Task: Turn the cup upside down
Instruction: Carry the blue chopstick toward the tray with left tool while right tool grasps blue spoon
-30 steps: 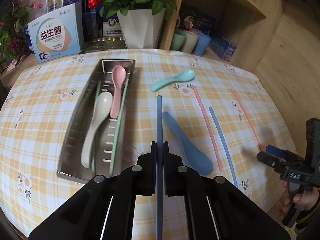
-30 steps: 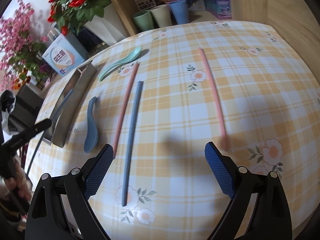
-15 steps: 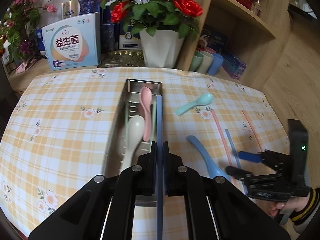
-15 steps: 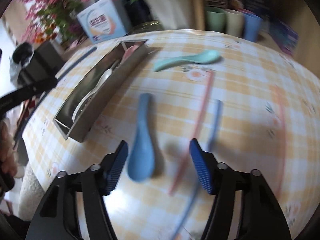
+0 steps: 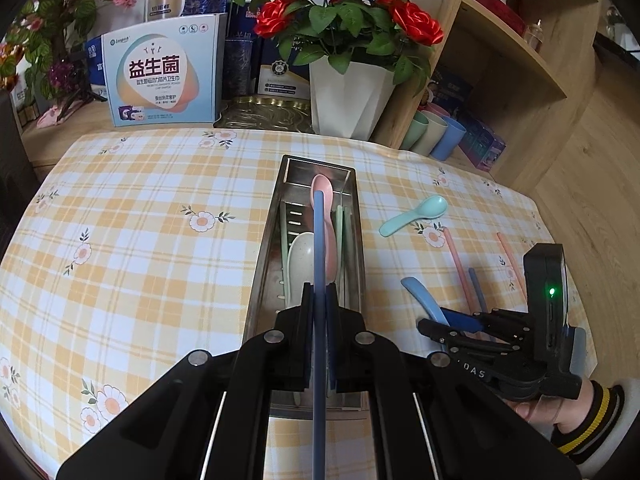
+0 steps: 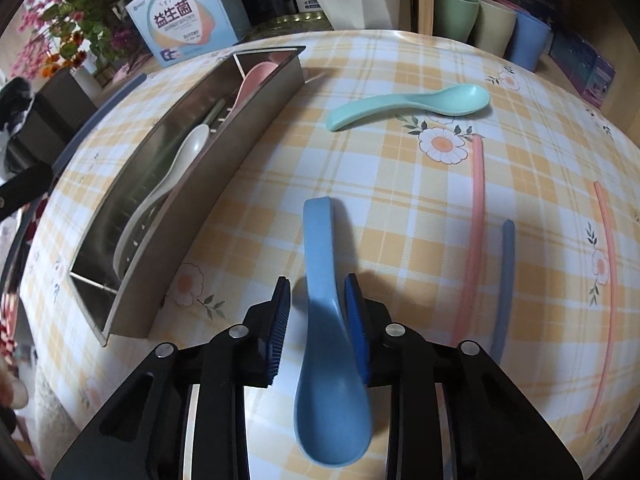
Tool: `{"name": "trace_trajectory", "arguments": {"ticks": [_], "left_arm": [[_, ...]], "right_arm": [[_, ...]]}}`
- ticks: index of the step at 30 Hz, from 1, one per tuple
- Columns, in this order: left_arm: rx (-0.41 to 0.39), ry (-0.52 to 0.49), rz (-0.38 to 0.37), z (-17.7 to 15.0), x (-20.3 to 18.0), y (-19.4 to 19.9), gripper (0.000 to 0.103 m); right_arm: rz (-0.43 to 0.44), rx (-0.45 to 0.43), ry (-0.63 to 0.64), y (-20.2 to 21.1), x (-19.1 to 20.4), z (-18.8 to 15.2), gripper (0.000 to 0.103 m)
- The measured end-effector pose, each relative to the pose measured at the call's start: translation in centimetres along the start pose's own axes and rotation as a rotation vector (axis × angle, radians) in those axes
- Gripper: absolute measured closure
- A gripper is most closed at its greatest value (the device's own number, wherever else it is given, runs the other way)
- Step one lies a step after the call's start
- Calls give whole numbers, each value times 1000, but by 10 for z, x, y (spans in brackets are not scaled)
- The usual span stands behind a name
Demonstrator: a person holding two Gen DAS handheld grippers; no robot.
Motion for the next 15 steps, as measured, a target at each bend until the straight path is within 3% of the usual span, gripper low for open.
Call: {"name": "trace_trajectory", "arguments": {"ticks": [4, 15], "left_arm": [[-1, 1, -1, 1, 1, 0, 97], [-1, -8, 1, 5, 0, -3, 97]], "right_arm": [[-11, 5, -19, 0, 1, 0, 87], [32, -80, -103, 28, 2, -6, 88]]}}
Point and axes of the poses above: each gripper's, at about its wrist camera, not at the fingertips, and y roughly against the way its jaws point, x to its left, z to its top, the point moved 2 cm from there along -y, roughly the way its jaws point, and after that the axes turned 7 degrees about y, right-handed, at the moved point
